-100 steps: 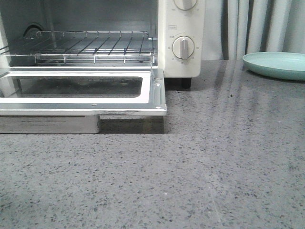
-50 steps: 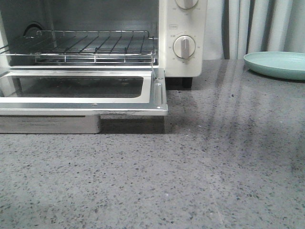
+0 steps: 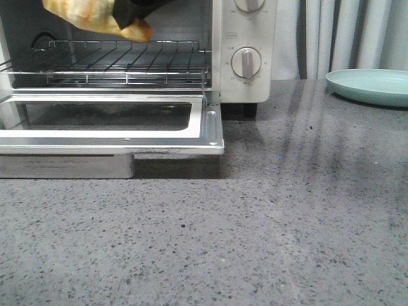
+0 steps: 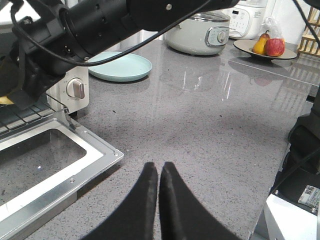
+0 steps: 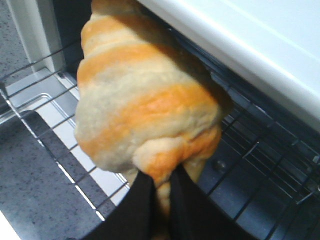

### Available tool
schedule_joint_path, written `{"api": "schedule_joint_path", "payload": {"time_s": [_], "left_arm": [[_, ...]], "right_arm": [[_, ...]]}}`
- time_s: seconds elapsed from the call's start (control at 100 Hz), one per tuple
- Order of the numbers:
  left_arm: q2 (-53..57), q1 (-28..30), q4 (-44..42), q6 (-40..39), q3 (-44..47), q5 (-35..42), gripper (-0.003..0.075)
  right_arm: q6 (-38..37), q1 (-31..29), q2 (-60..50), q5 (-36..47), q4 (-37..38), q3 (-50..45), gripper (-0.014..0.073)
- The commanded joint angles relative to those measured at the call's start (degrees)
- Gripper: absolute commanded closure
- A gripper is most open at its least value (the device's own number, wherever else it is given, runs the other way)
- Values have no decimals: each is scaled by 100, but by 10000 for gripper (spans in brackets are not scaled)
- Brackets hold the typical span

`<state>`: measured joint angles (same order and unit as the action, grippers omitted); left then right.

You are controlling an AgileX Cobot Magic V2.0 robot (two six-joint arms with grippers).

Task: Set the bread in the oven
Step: 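Carry the croissant into the oven and lower it onto the rack, then open the right gripper and withdraw it from the oven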

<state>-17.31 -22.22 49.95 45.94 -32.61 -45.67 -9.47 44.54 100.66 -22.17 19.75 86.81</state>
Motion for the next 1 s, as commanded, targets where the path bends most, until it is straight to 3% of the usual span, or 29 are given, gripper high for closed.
{"api": "schedule_joint_path", "payload": {"time_s": [0.0,0.07,0.22,0.31,0.54,0.72,0.83,0.99], "left_arm": [[-55,1,296,-9,-154,258,742],[-55,1,269,-9,-154,258,742],[-55,1,230,-9,-154,317,742],[-55,1,217,-9,-154,466,742],[-19,1,207,-9,-154,1517,742],[259,33,-51,-9,-154,2195,742],[517,33,-820,-132,-142,2400,742],[656,33,-2255,-1129,75,2429,742]], "right_arm": [[-18,-89,-216,465,54,172,617],[-18,-129,-195,532,54,172,500],[-18,-129,-134,465,54,172,108],[-18,-129,-134,412,54,172,8],[-18,183,-602,-34,-153,172,93],[-18,791,-1138,-1453,-175,159,333],[-18,1130,-1745,-1941,-175,-94,452],[-18,1280,-3480,-1244,156,-1338,600]]}}
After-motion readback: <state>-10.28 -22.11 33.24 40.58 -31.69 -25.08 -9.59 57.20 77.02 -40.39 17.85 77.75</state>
